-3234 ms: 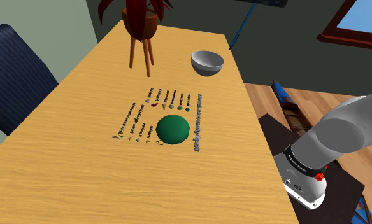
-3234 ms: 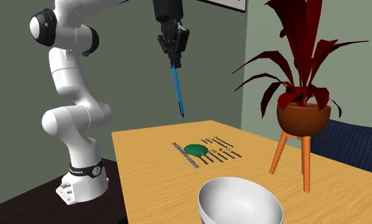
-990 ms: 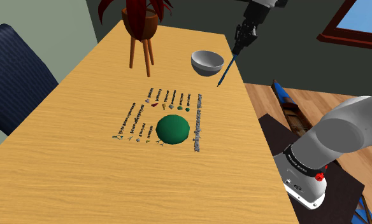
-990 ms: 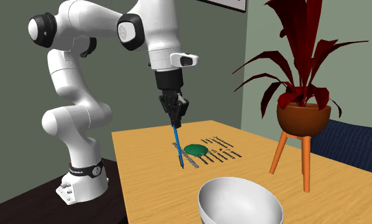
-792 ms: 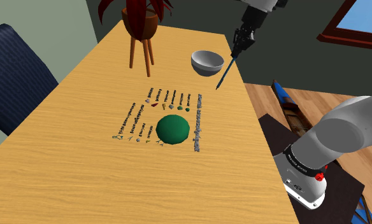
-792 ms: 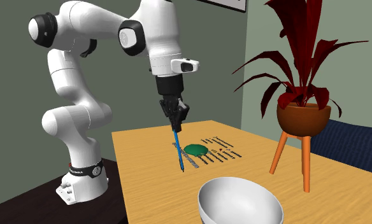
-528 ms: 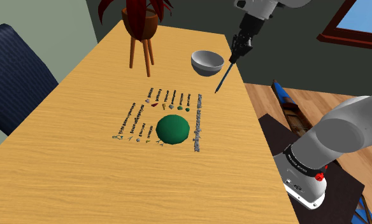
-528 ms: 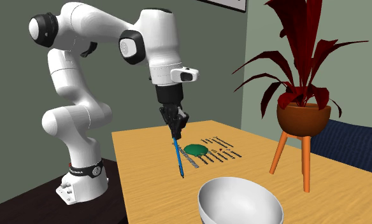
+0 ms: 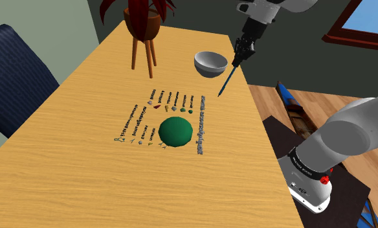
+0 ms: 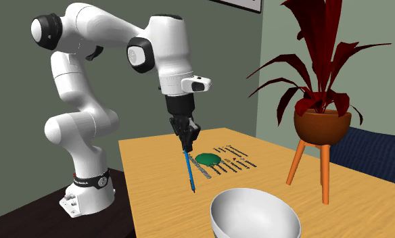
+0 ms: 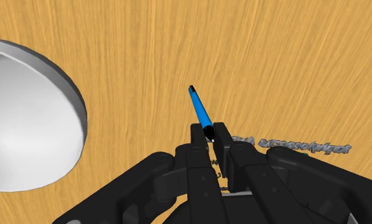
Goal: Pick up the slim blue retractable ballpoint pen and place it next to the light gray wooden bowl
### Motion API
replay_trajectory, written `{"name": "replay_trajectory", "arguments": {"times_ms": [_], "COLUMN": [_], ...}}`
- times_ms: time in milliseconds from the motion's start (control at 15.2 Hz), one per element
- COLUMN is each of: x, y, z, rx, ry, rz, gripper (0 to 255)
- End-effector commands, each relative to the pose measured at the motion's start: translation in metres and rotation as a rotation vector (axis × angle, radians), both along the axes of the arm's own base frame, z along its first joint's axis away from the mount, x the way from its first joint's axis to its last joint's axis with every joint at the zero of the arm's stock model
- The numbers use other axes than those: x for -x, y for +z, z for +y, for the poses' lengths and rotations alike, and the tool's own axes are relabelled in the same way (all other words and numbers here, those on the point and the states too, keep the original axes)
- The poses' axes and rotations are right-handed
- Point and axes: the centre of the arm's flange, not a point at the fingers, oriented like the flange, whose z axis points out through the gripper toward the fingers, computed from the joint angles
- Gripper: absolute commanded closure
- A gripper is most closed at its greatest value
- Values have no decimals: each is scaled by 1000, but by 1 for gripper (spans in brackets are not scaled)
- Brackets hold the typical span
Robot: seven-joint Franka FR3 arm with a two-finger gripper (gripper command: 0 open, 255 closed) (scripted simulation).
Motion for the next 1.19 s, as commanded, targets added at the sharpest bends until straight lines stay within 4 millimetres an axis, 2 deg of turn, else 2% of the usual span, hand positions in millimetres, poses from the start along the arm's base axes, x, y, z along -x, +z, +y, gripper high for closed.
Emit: {"name": "replay_trajectory", "arguments": {"times_ms": [0,66,396,660,1122], "x": [0,0,0,1,1], "y": [0,0,0,49,49], "z": [0,0,0,-11,-11], "rx": [0,0,0,0,0], "ry": [0,0,0,0,0], "rz": [0,0,0,0,0], "gripper": [255,0,0,0,0]}}
